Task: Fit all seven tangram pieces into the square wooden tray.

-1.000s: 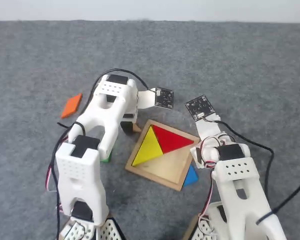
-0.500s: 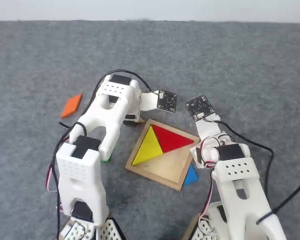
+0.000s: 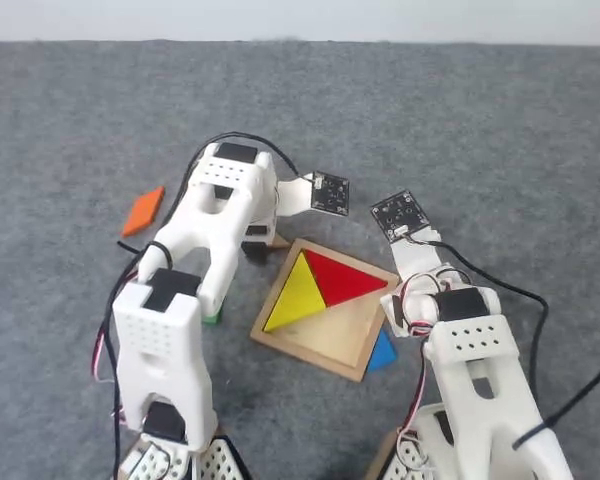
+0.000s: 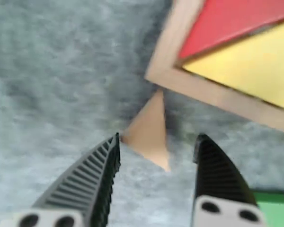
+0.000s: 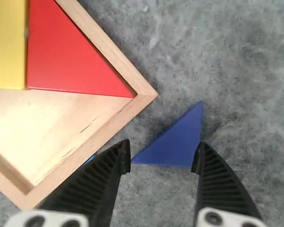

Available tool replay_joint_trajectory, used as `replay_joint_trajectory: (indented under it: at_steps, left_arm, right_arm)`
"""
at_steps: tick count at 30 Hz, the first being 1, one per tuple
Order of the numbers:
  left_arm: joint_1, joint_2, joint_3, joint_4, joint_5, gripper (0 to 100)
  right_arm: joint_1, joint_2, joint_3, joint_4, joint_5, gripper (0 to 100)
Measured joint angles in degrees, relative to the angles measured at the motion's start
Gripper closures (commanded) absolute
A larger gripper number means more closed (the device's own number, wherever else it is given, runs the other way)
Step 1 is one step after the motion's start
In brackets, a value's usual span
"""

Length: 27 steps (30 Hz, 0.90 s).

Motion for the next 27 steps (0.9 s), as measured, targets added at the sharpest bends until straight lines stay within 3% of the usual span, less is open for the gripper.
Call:
replay_joint_trajectory:
  at_steps: [11, 16, 27]
  left_arm:
    - [0.00, 13.54, -19.34, 15.21, 0.79, 76]
    - [0.00, 20.04, -30.15, 21.80, 2.20, 81]
    - [0.00, 21.80, -33.41, 23.12, 13.45, 82]
  right_arm:
    - [0.00, 0.00, 0.00, 0.00, 0.00, 77.5]
    - [0.00, 0.00, 0.00, 0.00, 0.00, 77.5]
    - [0.00, 0.00, 0.00, 0.00, 0.00, 77.5]
